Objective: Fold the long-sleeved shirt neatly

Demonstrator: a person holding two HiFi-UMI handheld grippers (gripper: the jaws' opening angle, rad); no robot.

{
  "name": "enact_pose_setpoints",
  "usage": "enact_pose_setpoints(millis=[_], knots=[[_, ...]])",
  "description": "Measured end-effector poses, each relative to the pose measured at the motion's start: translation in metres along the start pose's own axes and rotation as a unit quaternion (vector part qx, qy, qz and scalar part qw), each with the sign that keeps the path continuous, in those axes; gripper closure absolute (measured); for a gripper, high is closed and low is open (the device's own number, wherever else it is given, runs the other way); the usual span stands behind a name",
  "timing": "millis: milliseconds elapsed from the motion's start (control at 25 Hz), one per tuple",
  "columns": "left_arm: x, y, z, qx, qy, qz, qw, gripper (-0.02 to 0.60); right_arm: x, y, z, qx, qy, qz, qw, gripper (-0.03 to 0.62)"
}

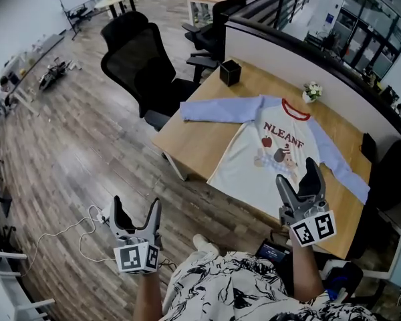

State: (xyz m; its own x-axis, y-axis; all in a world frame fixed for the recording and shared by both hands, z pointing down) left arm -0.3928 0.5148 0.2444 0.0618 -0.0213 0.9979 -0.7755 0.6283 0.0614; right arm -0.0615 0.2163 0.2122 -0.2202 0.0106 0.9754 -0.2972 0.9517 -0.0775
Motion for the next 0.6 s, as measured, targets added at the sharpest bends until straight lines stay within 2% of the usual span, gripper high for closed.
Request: enact_pose_setpoints(millis=[280,600], knots=[[0.006,0.037,0.049,0.012,0.016,0.000,0.9998,0.091,0.016,0.005,0.038,0.023,0.001,0.012,1.000,0.178],[0.027,0.035,0.109,0.026,0.045,0.000,0.9987,0.091,0.041,-0.020,0.081,0.030,0.026,0.021,0.999,0.178]])
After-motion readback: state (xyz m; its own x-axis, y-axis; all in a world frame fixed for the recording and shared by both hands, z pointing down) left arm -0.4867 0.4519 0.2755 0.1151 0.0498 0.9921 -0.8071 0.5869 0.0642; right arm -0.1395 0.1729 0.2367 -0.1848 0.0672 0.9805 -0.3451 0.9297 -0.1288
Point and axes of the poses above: the fingertips, and each gripper's own axes: z forward along the fingers, y to its left, x out of its underside, the point moved 9 cm from there along -z, backward along the fingers, and after that the axes turned 11 degrees about -x, right-handed, at the moved point
